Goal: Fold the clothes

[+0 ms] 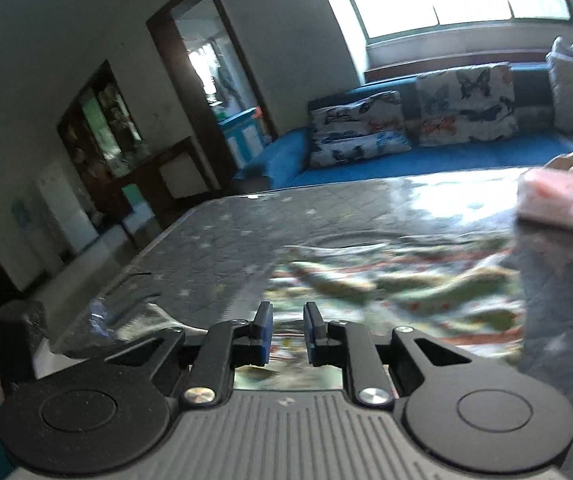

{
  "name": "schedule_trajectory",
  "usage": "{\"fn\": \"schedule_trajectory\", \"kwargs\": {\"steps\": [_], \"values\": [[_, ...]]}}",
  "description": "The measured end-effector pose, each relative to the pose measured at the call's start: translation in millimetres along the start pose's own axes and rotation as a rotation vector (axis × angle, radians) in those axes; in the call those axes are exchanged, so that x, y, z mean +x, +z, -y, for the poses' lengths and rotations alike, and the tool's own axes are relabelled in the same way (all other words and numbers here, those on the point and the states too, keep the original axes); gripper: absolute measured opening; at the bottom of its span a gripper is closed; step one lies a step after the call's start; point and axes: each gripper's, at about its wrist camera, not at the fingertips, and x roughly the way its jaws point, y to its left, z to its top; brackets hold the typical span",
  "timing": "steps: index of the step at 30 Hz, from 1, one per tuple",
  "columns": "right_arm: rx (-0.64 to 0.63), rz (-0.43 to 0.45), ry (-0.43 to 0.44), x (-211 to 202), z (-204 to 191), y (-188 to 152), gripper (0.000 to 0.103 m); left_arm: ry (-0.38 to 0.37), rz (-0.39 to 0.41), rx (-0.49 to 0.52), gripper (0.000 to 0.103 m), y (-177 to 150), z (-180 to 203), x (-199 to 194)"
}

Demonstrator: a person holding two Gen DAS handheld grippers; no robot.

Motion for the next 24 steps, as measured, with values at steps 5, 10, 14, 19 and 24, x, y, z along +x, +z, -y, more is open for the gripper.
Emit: {"fn": "schedule_trajectory", "kwargs": {"steps": [5, 10, 14, 19, 24], "values": [[-0.047, -0.076, -0.174, -21.3, 38.1, -7.2, 0.016, -0.042, -0.014, 0.018, 0.087, 1.1, 6.2, 6.4], [-0.019, -0.179, -0.279, -27.2, 75.9, -35.8, 0.016, -0.063, -0.045, 0.035, 0.081, -0.5, 13.4, 17.7], [0.024, -0.196, -0.275, -27.3, 89.2, -56.4, 0.016, -0.079, -0.07, 0.044, 0.081, -3.2, 19.4, 30.8], [-0.008, -0.222, -0.256, -14.6, 84.4, -70.1, 0.016, -0.083, -0.089, 0.046, 0.062, -5.4, 21.3, 37.0], [-0.066, -0.224, -0.25, -12.2, 77.4, -65.7, 0.017, -0.092, -0.104, 0.038, 0.043, -6.8, 21.6, 41.4]]}}
